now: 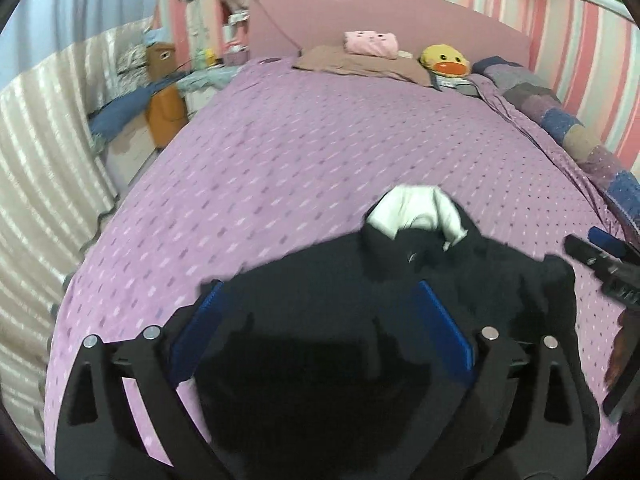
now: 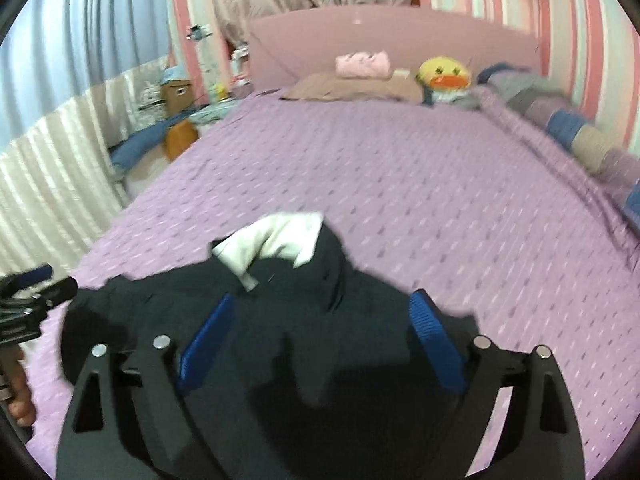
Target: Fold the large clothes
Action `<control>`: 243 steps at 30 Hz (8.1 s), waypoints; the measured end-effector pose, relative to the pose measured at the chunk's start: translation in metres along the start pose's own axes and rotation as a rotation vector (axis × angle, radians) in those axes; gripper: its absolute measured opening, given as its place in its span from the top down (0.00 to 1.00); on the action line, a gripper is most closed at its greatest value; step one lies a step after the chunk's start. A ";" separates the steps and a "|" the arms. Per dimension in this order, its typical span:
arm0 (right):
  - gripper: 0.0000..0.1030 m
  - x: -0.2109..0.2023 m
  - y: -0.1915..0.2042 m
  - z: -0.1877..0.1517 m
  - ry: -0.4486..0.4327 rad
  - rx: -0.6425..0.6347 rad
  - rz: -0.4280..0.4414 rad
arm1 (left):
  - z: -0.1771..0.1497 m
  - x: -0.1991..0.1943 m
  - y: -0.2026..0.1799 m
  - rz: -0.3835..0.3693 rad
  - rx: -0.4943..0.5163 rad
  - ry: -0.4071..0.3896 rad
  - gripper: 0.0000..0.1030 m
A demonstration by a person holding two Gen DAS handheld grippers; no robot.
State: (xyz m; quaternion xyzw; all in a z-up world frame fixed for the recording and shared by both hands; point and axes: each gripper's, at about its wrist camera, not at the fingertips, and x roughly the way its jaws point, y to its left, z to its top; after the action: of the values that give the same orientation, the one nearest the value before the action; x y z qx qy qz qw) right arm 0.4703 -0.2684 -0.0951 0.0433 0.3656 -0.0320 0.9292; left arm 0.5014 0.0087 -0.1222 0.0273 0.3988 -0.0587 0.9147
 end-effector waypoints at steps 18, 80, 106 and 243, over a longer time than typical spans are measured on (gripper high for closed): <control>0.13 0.125 -0.020 -0.039 0.080 0.005 -0.051 | -0.010 0.166 0.003 0.140 0.002 0.093 0.09; 0.01 0.200 -0.060 -0.052 0.194 0.155 0.367 | -0.022 0.221 0.043 -0.033 -0.057 0.116 0.03; 0.02 0.136 -0.051 -0.034 0.124 0.140 0.235 | -0.017 0.148 0.011 0.064 -0.012 0.050 0.03; 0.02 -0.268 -0.082 -0.396 0.059 0.102 -0.191 | -0.408 -0.176 0.107 0.028 -0.138 0.158 0.13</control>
State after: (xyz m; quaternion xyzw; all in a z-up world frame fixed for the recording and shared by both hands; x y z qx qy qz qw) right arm -0.0012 -0.3014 -0.2059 0.0563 0.3931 -0.1374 0.9074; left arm 0.0997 0.1698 -0.2708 -0.0254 0.4723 -0.0159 0.8809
